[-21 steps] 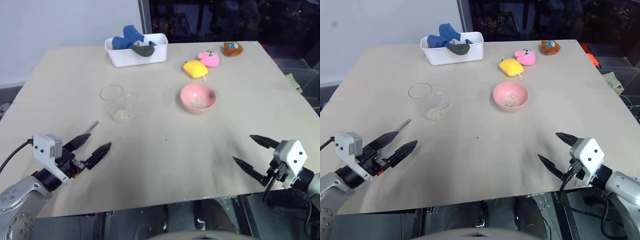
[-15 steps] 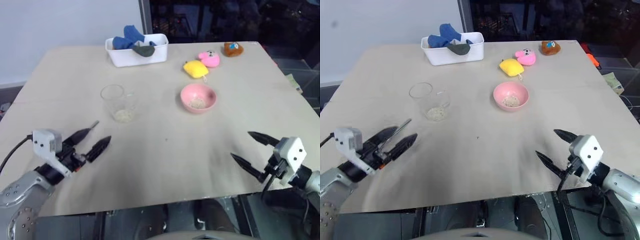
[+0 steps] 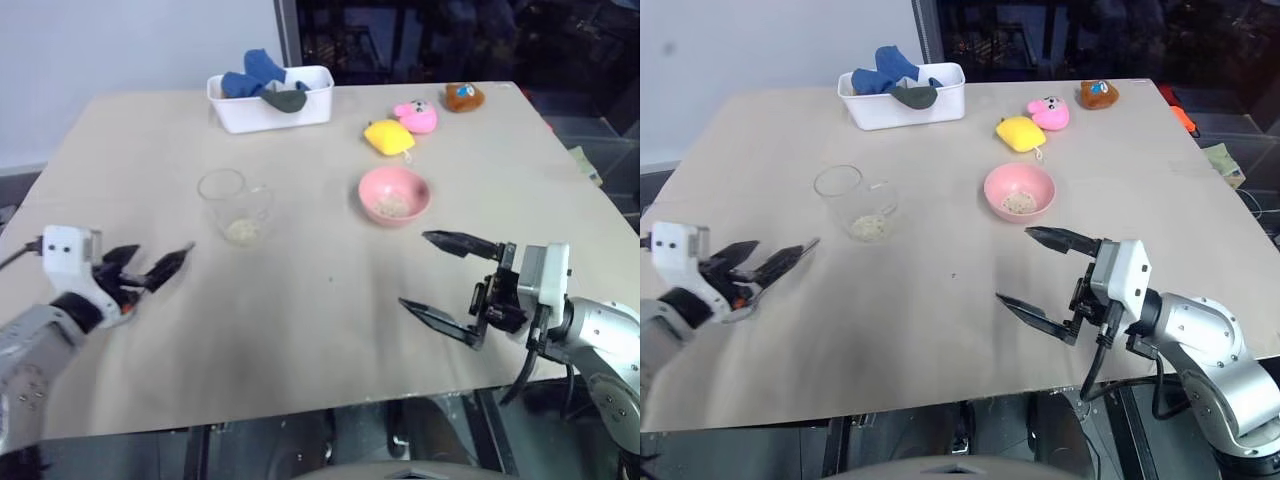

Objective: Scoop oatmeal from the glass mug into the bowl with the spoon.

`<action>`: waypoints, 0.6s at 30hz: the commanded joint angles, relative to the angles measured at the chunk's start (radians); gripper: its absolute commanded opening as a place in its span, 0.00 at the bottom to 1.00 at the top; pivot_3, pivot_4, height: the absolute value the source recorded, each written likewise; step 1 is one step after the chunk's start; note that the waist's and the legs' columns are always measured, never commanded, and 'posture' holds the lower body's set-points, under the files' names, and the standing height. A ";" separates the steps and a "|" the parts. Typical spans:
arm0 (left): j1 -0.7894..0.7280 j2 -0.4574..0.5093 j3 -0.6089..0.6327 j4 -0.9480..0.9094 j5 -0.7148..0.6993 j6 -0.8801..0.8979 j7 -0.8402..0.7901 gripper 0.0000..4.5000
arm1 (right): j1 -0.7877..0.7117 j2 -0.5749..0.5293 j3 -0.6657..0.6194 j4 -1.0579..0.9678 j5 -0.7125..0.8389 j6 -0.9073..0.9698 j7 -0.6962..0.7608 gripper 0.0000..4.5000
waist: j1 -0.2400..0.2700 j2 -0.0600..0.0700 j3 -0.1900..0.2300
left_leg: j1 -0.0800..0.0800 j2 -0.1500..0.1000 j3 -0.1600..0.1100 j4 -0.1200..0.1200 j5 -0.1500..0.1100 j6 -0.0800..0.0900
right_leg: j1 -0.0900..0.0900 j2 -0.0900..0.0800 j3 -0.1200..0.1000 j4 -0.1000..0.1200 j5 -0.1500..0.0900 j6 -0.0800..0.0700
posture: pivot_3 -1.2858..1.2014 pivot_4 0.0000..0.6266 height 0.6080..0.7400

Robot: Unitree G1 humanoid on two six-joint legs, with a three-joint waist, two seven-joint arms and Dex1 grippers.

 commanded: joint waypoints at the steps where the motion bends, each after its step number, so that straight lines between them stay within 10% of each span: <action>1: -0.056 0.119 -0.043 0.159 0.061 -0.032 -0.181 1.00 | -0.022 -0.014 0.003 -0.056 0.050 0.006 0.016 1.00 | 0.003 0.000 0.001 | 0.000 0.000 0.000 0.000 0.000 0.000 | 0.000 -0.001 0.000 0.000 0.000 0.000 | 0.52 0.24 1.00; 11: -0.410 0.207 -0.411 0.562 0.318 -0.064 -0.369 1.00 | -0.062 -0.052 0.007 -0.099 0.084 0.009 0.021 1.00 | -0.002 0.001 0.004 | -0.003 -0.001 0.000 0.000 0.002 -0.003 | -0.001 -0.001 -0.002 -0.001 0.000 0.000 | 0.52 0.24 1.00; 18: -0.460 0.166 -0.505 0.639 0.405 -0.028 -0.396 0.43 | -0.041 -0.051 0.014 -0.093 0.034 0.000 -0.003 1.00 | -0.001 0.001 0.004 | -0.003 -0.002 0.000 0.000 0.002 -0.003 | -0.001 -0.001 -0.001 -0.001 0.001 0.000 | 0.52 0.24 1.00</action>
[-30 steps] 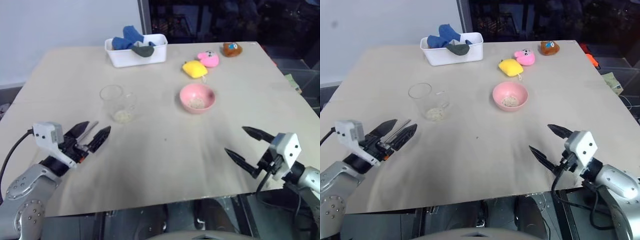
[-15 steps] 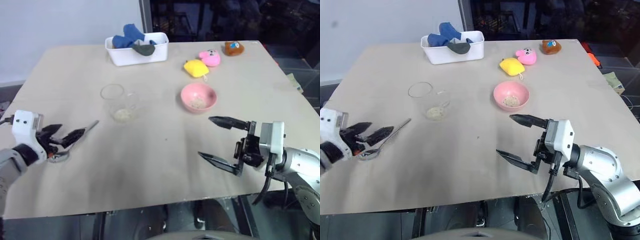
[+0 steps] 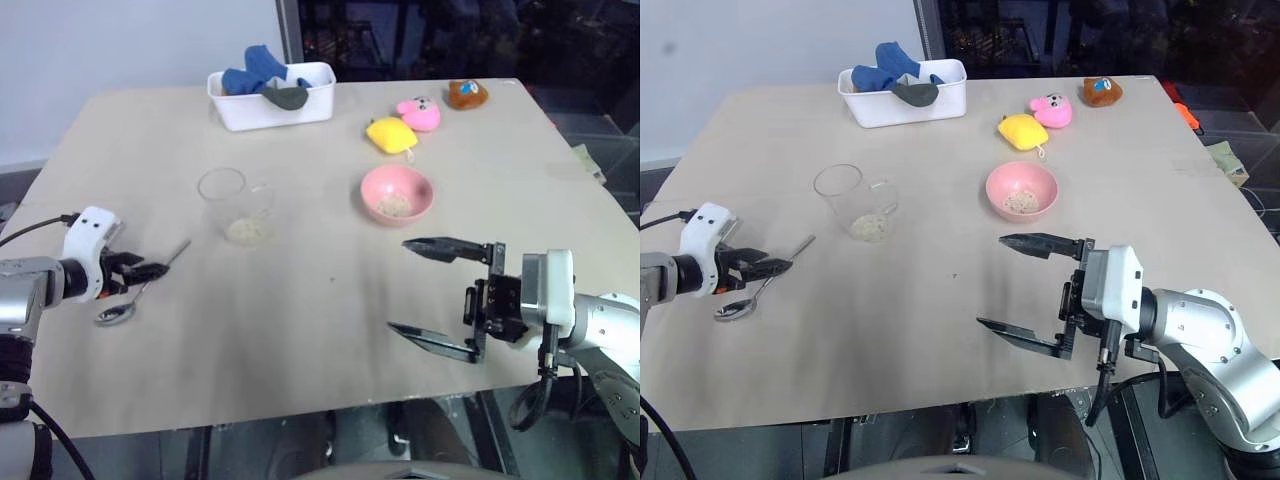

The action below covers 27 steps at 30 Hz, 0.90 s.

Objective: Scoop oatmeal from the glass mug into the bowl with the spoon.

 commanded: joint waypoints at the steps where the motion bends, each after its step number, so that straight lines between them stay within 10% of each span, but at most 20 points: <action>1: 0.040 -0.019 -0.019 0.014 0.017 0.032 -0.037 0.33 | 0.011 -0.003 -0.016 -0.025 -0.013 -0.020 -0.009 1.00 | 0.000 0.000 0.000 | 0.000 0.000 0.000 0.000 0.000 0.000 | 0.000 0.000 0.000 0.000 0.000 0.000 | 0.52 0.24 1.00; 4: 0.083 -0.024 0.023 -0.020 -0.001 0.051 -0.032 0.03 | 0.017 -0.001 -0.013 -0.014 -0.023 -0.024 -0.008 1.00 | -0.002 0.001 0.000 | 0.002 0.000 0.002 0.000 -0.001 0.001 | 0.000 0.000 0.002 0.000 0.000 0.000 | 0.52 0.24 1.00; 17: 0.560 -0.281 0.555 -0.837 -0.336 0.070 -0.010 0.01 | -0.035 0.052 0.045 0.049 -0.009 0.158 -0.165 1.00 | -0.001 -0.002 0.001 | 0.002 0.002 0.004 0.000 0.000 -0.001 | -0.001 -0.003 0.005 0.001 0.002 -0.003 | 0.52 0.24 1.00; 27: 0.306 -0.398 0.056 -0.990 -0.074 -0.314 0.033 0.01 | -0.220 0.151 0.000 0.177 0.370 0.605 -0.468 1.00 | 0.009 -0.002 0.001 | 0.003 0.000 -0.002 0.001 0.000 0.000 | 0.003 0.000 0.001 0.002 0.004 -0.007 | 0.52 0.24 1.00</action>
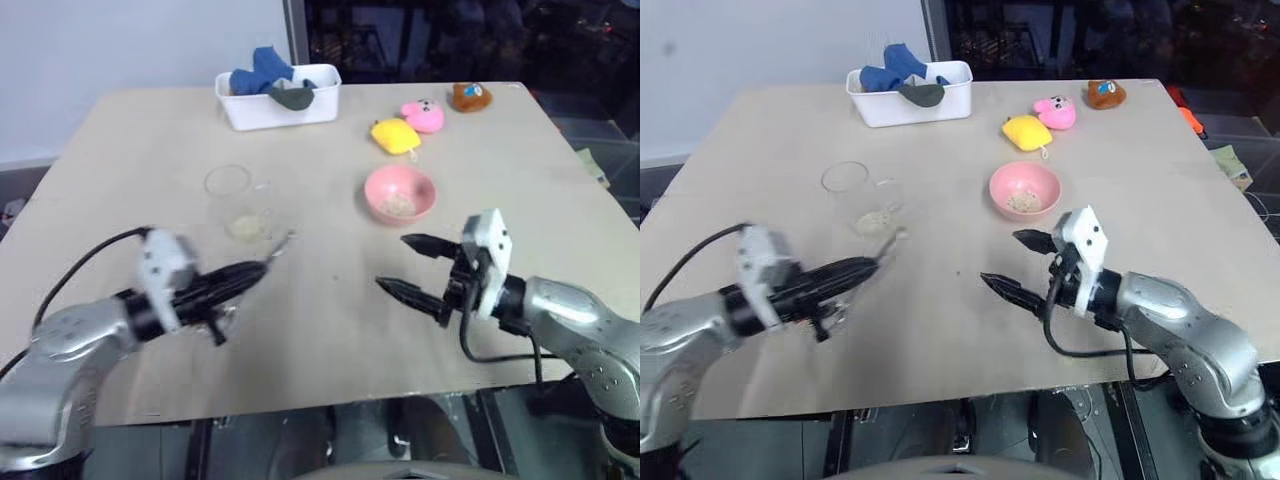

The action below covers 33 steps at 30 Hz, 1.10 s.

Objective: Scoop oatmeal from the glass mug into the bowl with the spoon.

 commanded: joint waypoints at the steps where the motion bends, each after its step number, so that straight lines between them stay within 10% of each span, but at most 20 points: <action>1: -0.113 -0.040 -0.144 0.056 0.144 -0.197 0.015 0.01 | -0.068 0.045 -0.025 0.035 0.129 0.110 -0.120 1.00 | -0.005 0.000 0.000 | -0.001 -0.001 0.000 0.000 0.000 0.000 | 0.000 0.000 0.000 0.000 0.000 0.000 | 0.52 0.24 1.00; 11: -0.337 -0.169 -0.326 0.317 0.297 -0.482 0.025 0.01 | -0.264 0.284 -0.039 0.174 0.251 0.168 -0.426 1.00 | -0.013 0.000 0.000 | -0.006 -0.004 -0.002 0.000 0.000 0.000 | -0.004 0.002 -0.001 -0.002 0.003 0.004 | 0.52 0.24 1.00; 14: -0.362 -0.200 -0.349 0.342 0.315 -0.510 0.043 0.00 | -0.290 0.319 -0.029 0.208 0.234 0.167 -0.455 0.83 | -0.013 0.000 0.000 | -0.007 -0.004 -0.002 0.000 0.000 0.000 | -0.004 0.002 -0.001 -0.002 0.003 0.004 | 0.52 0.24 1.00; 21: -0.364 -0.233 -0.359 0.335 0.317 -0.501 0.070 0.00 | -0.301 0.365 -0.020 0.227 0.196 0.153 -0.474 0.06 | -0.015 0.000 0.000 | -0.007 -0.004 -0.004 0.000 0.000 0.000 | -0.004 0.002 -0.002 -0.002 0.003 0.004 | 0.52 0.24 1.00; 26: -0.354 -0.244 -0.356 0.321 0.304 -0.478 0.089 0.00 | -0.300 0.376 -0.024 0.232 0.172 0.146 -0.473 0.01 | -0.015 0.000 0.000 | -0.007 -0.004 -0.004 0.000 0.000 0.001 | -0.004 0.002 -0.003 -0.001 0.003 0.004 | 0.52 0.24 1.00; 33: -0.248 -0.209 -0.176 0.140 0.010 -0.150 0.162 0.69 | -0.294 0.356 -0.100 0.246 0.238 0.158 -0.476 0.00 | -0.028 0.000 0.000 | -0.007 0.000 -0.004 0.000 0.000 0.000 | -0.004 0.002 -0.002 -0.001 0.003 0.004 | 0.52 0.24 1.00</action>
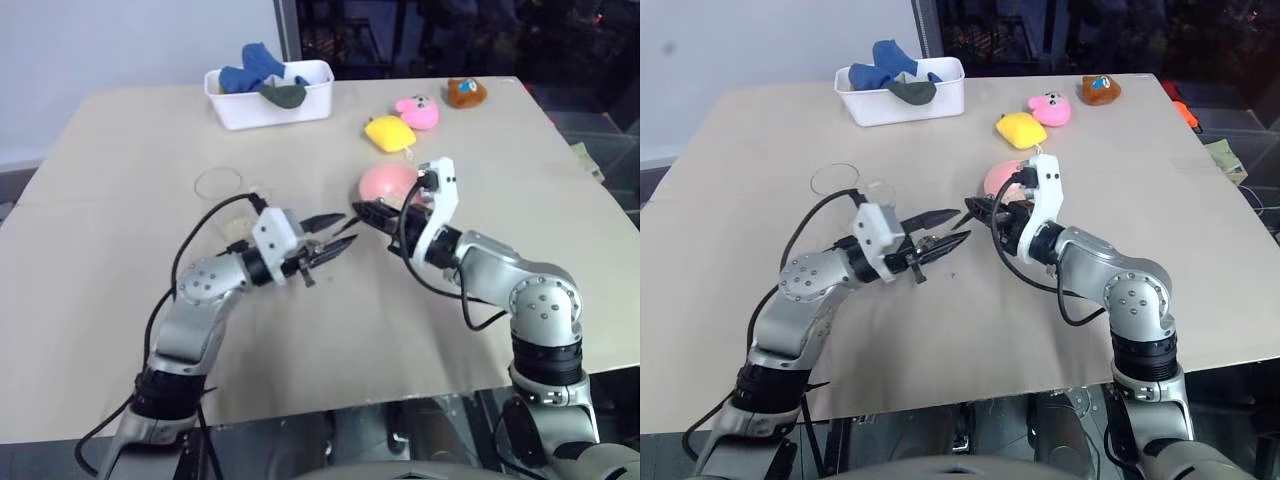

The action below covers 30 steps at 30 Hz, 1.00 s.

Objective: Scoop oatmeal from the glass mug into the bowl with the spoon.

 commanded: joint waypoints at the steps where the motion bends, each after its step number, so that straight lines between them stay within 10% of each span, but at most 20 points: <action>1: 0.065 0.039 0.165 -0.136 -0.182 0.185 0.082 0.76 | -0.002 -0.020 -0.076 -0.028 0.077 0.001 -0.004 0.00 | -0.005 0.000 0.000 | 0.000 0.000 0.000 0.000 0.001 -0.002 | 0.000 0.000 0.000 0.000 0.000 0.000 | 0.52 0.24 1.00; 11: 0.242 0.217 0.539 0.056 -0.382 0.384 0.063 0.76 | 0.036 -0.049 -0.132 -0.039 0.236 -0.011 -0.031 0.00 | -0.014 0.001 0.001 | 0.002 0.004 0.000 0.000 0.001 -0.002 | 0.000 0.005 -0.001 0.001 -0.002 0.002 | 0.52 0.24 1.00; 18: 0.096 0.306 0.498 0.377 -0.245 0.272 0.022 0.76 | 0.045 -0.054 -0.118 -0.049 0.233 -0.035 -0.041 0.00 | -0.013 0.001 0.001 | 0.002 0.004 0.001 0.000 0.001 -0.003 | 0.000 0.005 0.000 0.001 -0.002 -0.003 | 0.52 0.24 1.00; 23: 0.092 0.285 0.483 0.394 -0.230 0.263 0.016 0.99 | 0.061 -0.061 -0.112 -0.073 0.240 -0.044 -0.060 0.00 | -0.015 0.001 0.001 | 0.000 0.004 0.002 0.000 0.003 -0.007 | -0.001 0.004 0.000 -0.001 0.000 -0.001 | 0.52 0.24 1.00; 30: 0.140 0.287 0.472 0.307 -0.262 0.329 -0.019 0.99 | 0.080 -0.072 -0.101 -0.090 0.253 -0.052 -0.076 0.00 | -0.016 0.001 0.001 | -0.002 0.005 0.002 -0.001 0.003 -0.007 | -0.004 0.004 0.000 -0.001 0.000 -0.001 | 0.52 0.24 1.00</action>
